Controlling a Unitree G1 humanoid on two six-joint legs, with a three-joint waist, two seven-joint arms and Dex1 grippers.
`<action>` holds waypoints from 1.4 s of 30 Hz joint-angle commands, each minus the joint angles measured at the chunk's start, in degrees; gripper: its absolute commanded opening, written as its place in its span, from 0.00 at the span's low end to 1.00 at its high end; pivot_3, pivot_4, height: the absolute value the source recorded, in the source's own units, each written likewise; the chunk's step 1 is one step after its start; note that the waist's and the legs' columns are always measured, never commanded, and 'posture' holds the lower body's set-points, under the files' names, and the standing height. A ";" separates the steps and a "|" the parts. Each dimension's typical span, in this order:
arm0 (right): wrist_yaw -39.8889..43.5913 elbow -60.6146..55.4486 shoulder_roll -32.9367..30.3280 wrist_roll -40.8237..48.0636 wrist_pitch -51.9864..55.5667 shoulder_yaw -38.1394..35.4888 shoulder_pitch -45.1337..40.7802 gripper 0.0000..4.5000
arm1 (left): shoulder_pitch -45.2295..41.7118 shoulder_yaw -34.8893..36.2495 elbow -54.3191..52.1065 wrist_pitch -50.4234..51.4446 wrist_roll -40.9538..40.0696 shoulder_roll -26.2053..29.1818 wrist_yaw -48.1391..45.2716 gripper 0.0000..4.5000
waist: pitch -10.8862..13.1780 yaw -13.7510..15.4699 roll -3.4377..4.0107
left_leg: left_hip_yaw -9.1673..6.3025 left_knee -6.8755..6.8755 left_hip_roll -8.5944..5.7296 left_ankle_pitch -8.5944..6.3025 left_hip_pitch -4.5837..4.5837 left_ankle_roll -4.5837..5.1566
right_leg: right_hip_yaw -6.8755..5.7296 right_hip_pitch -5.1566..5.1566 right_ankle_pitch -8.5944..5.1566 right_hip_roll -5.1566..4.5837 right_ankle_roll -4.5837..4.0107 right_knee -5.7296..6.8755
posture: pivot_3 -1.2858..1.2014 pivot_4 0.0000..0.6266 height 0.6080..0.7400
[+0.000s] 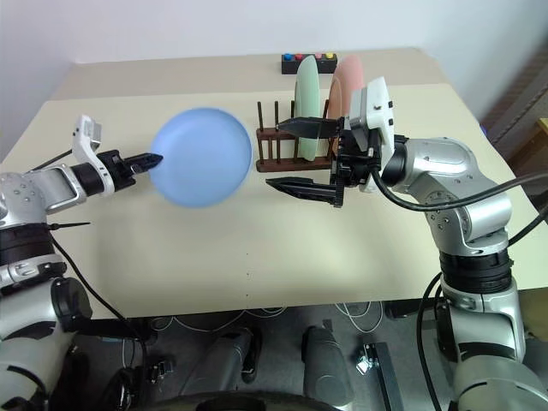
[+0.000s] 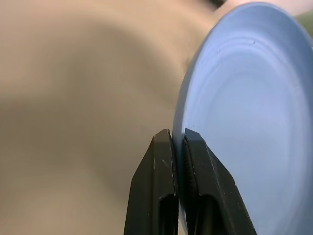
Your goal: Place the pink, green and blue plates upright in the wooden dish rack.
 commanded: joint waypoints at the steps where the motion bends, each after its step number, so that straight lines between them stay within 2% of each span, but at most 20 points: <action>1: -2.80 -0.69 0.90 -5.84 -5.09 2.03 -2.57 1.00 | -3.99 10.13 -1.16 3.56 -8.07 -2.40 3.35 0.00 | 0.00 -0.09 0.00 | 0.00 0.00 0.00 0.00 0.00 -0.01 | 0.00 0.00 0.00 0.01 0.00 0.00 | 0.52 0.24 1.00; 3: -4.44 -0.34 1.30 -10.03 -7.94 3.87 -3.31 1.00 | -6.89 17.69 1.45 7.33 -12.05 -4.99 7.97 0.00 | 0.01 -0.01 -0.01 | 0.00 0.01 0.00 0.02 0.00 -0.04 | 0.00 -0.03 0.00 0.07 0.00 0.05 | 0.52 0.24 1.00; 5: -7.61 -1.27 1.32 -24.20 -19.40 10.97 -5.55 1.00 | -9.04 20.58 1.79 1.04 -12.74 -6.81 11.69 0.00 | 0.01 -0.13 -0.02 | -0.01 0.02 0.00 0.03 0.00 -0.05 | -0.01 -0.03 0.00 0.08 0.00 0.05 | 0.52 0.24 1.00; 7: -10.80 -0.61 2.08 -33.05 -28.07 14.25 -7.62 1.00 | -9.99 21.70 0.74 -3.94 -13.05 -8.77 15.22 0.00 | 0.00 -0.26 -0.02 | 0.04 0.00 0.00 0.20 0.00 -0.35 | 0.00 -0.06 0.00 0.07 0.01 0.06 | 0.52 0.24 1.00; 11: -19.38 3.06 4.52 -42.74 -39.37 13.69 -11.66 1.00 | -7.60 18.98 -7.23 -8.05 -14.83 -15.48 20.39 0.00 | 0.00 0.19 -0.06 | 0.05 -0.02 -0.02 0.30 0.00 -0.52 | 0.01 -0.05 0.01 0.06 0.01 0.06 | 0.52 0.24 1.00; 13: -24.93 6.44 2.32 -53.37 -48.47 15.42 -12.80 1.00 | -6.57 18.87 -11.08 -10.43 -16.39 -19.64 23.91 0.00 | -0.08 0.52 -0.21 | 0.02 0.00 -0.06 0.30 0.00 -0.51 | 0.00 -0.01 0.01 0.05 0.01 0.03 | 0.52 0.24 1.00; 16: -31.87 10.43 0.18 -64.86 -57.81 17.15 -14.22 1.00 | -3.23 14.63 -18.72 -16.78 -14.38 -24.09 27.24 0.00 | -0.08 0.45 -0.48 | 0.01 0.00 -0.06 0.30 0.00 -0.51 | -0.01 0.03 0.01 0.06 0.01 -0.01 | 0.52 0.24 1.00; 19: -34.86 11.91 0.01 -70.50 -61.45 18.34 -14.73 1.00 | -1.37 11.66 -24.07 -22.05 -13.99 -26.65 29.55 0.00 | -0.06 0.08 -0.50 | 0.02 -0.03 -0.04 0.32 0.00 -0.55 | 0.00 -0.02 0.01 0.10 0.00 0.03 | 0.52 0.24 1.00; 24: -35.93 12.68 1.66 -74.72 -62.36 20.13 -12.78 1.00 | 1.75 4.15 -32.18 -28.23 -12.40 -29.05 31.94 0.00 | -0.06 -0.08 -0.50 | 0.05 -0.09 0.02 0.34 0.04 -0.58 | 0.03 -0.02 0.02 0.17 -0.03 0.04 | 0.52 0.24 1.00; 28: -37.68 15.40 1.95 -78.45 -61.49 20.30 -13.78 1.00 | 5.14 -4.07 -36.32 -31.60 -7.85 -27.19 31.30 0.00 | -0.06 0.10 -0.50 | 0.06 -0.06 0.00 0.35 0.06 -0.57 | 0.03 0.05 0.02 0.16 -0.04 0.00 | 0.52 0.24 1.00; 35: -38.82 18.25 2.30 -81.87 -60.26 20.60 -14.39 1.00 | 7.39 -10.09 -38.96 -35.54 -5.32 -26.36 31.96 0.00 | -0.06 0.10 -0.50 | 0.05 -0.08 -0.01 0.35 0.07 -0.56 | 0.03 0.06 0.02 0.17 -0.05 -0.01 | 0.52 0.24 1.00; 38: -37.50 19.04 2.72 -81.42 -59.48 20.94 -14.36 0.81 | 7.78 -11.08 -39.02 -36.15 -5.49 -26.02 31.98 0.00 | -0.06 0.00 -0.50 | 0.05 -0.08 0.01 0.35 0.09 -0.56 | 0.03 0.06 0.02 0.19 -0.05 0.00 | 0.52 0.24 1.00; 41: -37.21 19.49 3.24 -81.53 -58.88 21.16 -14.57 0.49 | 7.97 -11.32 -38.92 -36.38 -6.32 -25.71 31.81 0.00 | -0.06 0.00 -0.50 | 0.05 -0.09 0.01 0.35 0.09 -0.56 | 0.03 0.06 0.02 0.20 -0.05 -0.01 | 0.52 0.24 1.00; 42: -37.37 19.57 3.33 -81.76 -58.80 21.16 -14.66 0.36 | 8.00 -11.32 -38.92 -36.38 -6.52 -25.55 31.71 0.00 | -0.06 0.02 -0.50 | 0.05 -0.09 0.01 0.35 0.09 -0.56 | 0.03 0.06 0.02 0.20 -0.05 -0.01 | 0.52 0.24 1.00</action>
